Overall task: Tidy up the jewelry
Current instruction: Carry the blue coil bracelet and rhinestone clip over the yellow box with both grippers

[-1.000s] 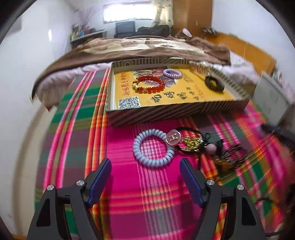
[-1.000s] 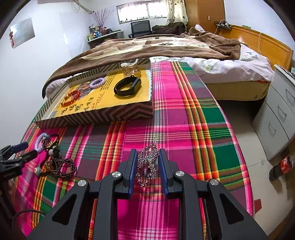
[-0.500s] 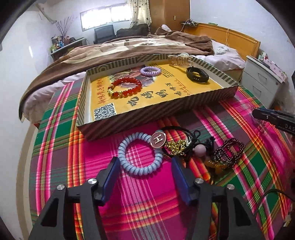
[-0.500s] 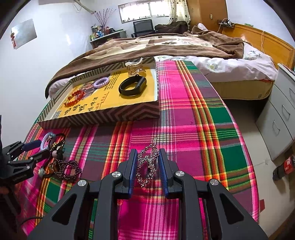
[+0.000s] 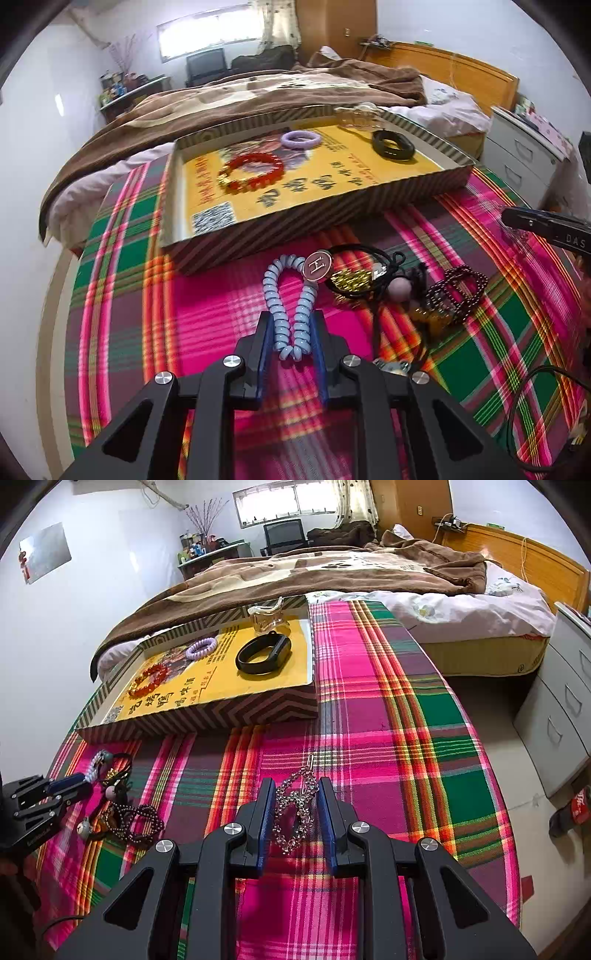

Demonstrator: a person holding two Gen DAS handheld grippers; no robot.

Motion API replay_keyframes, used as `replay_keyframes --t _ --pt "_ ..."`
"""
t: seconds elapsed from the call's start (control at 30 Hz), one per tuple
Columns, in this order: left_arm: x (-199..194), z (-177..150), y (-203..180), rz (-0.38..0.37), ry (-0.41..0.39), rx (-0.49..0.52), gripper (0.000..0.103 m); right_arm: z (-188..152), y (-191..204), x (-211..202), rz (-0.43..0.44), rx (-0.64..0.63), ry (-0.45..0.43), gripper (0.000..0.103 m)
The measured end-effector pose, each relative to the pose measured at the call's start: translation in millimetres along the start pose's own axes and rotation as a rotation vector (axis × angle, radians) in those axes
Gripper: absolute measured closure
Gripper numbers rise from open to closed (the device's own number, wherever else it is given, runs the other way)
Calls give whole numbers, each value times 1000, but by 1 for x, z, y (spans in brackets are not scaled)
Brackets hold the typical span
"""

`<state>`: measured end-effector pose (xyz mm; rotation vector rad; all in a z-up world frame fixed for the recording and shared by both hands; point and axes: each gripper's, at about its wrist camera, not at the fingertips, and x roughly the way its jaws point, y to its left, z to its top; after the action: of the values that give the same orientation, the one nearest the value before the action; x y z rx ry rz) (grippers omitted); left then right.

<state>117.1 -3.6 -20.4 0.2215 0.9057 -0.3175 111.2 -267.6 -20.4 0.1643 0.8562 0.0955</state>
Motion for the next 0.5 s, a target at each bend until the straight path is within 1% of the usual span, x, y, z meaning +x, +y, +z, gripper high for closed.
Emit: replay_keyframes --t 0.17,0.27,0.37,0.43,0.47,0.5 --pt "-11 -9 15 24 -1 -40 83 0 1 -2 3 -1 -5 79" --pt "-15 -13 18 43 8 -33 83 -1 3 -4 8 -5 -7 79" --pt "-25 -18 8 9 17 51 83 -1 5 -7 10 -9 -12 79" --pt "-26 -21 2 16 43 104 83 0 6 -9 11 -7 -14 79" --pt "-28 -23 4 15 47 103 83 -1 6 -10 13 -5 -17 79" --pt "-30 -24 6 -5 47 94 83 -1 6 -11 13 -3 -19 79"
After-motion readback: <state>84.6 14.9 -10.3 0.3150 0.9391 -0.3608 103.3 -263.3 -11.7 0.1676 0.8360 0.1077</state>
